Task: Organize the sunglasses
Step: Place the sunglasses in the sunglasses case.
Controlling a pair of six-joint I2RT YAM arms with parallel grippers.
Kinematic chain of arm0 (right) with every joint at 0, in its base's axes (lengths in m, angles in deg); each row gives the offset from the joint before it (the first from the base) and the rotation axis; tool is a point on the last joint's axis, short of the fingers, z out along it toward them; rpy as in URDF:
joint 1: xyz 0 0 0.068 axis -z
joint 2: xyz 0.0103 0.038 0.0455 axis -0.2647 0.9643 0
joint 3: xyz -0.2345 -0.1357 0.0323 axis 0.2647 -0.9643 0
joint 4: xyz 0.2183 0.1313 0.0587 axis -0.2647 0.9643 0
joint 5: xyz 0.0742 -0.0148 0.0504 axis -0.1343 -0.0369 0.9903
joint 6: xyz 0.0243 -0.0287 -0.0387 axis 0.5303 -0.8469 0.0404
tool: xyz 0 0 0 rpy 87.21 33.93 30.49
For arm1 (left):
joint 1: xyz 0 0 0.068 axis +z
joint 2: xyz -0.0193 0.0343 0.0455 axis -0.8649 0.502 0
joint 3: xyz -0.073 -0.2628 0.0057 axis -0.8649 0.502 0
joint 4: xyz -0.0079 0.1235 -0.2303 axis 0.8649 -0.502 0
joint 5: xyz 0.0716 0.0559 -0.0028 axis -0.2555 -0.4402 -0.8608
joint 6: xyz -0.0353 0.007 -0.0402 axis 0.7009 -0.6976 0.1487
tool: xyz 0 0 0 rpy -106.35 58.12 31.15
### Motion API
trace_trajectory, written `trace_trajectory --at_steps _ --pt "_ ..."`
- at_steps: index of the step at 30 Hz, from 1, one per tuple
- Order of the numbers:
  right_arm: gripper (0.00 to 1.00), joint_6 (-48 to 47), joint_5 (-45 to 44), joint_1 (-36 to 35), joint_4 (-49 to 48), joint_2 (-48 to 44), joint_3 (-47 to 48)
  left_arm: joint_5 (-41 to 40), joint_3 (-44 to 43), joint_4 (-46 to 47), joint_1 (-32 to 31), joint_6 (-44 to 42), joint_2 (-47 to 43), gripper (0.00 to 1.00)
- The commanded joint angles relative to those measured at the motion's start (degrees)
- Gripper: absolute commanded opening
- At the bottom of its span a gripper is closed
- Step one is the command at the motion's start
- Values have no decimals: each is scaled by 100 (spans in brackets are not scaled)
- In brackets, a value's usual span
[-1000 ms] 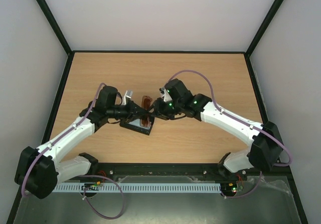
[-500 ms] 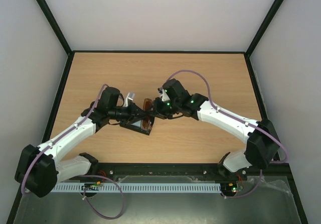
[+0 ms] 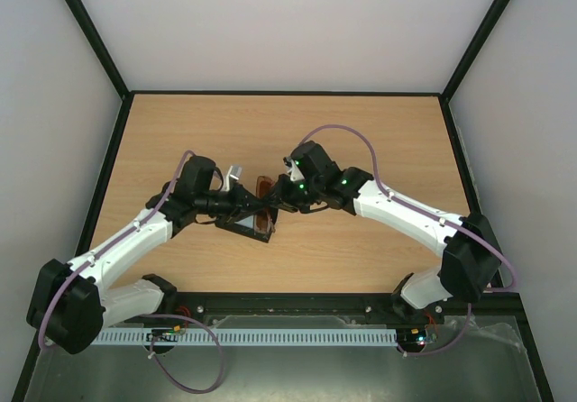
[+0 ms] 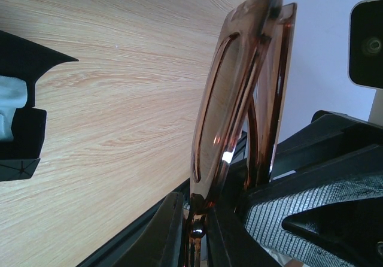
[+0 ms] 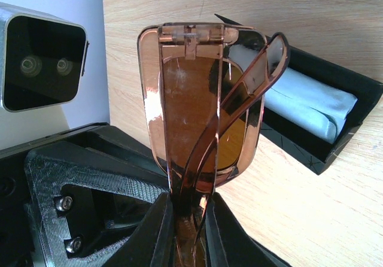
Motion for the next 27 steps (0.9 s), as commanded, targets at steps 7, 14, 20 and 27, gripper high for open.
trace_trajectory --at_steps 7,14,20,27 --pt "1 -158 -224 20 201 8 91 59 -185 -140 -20 -62 -33 18" --pt "2 -83 -322 114 97 -149 -127 15 -179 -260 34 -124 -78 33" --pt "1 -134 -362 215 159 -198 -206 23 -277 -449 201 -229 -141 35" --pt "1 -193 -376 401 148 -329 -532 45 -364 -936 723 -530 -372 37"
